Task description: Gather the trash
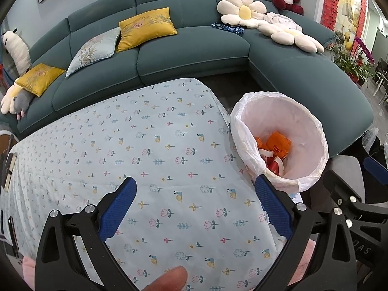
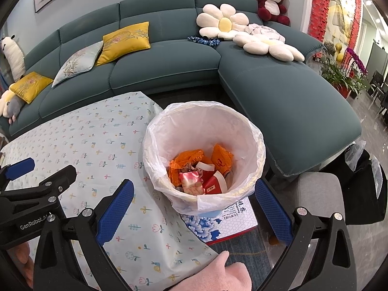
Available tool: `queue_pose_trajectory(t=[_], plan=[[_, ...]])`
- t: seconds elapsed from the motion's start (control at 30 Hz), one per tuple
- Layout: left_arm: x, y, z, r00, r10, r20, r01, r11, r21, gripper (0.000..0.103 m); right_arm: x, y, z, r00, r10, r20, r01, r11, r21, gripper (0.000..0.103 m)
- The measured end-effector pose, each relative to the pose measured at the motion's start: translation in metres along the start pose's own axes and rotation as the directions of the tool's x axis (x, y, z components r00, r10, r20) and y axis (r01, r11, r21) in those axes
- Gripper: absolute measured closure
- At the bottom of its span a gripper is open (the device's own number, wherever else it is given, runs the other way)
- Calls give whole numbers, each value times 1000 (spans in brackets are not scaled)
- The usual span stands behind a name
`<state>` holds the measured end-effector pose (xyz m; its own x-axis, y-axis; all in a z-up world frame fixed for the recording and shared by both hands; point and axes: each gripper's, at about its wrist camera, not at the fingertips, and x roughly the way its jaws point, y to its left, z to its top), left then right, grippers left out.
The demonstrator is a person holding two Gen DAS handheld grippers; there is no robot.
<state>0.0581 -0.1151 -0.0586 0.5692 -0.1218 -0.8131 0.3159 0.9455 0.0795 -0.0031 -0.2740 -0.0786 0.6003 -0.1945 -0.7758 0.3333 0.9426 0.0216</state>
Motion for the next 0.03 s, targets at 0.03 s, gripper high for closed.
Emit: queue_pose_trajectory(t=[0.03], plan=[[0, 0, 0, 1000, 1, 2, -1, 1000, 4, 9, 0, -1, 1, 1000, 0, -1, 0, 1000, 1, 7]])
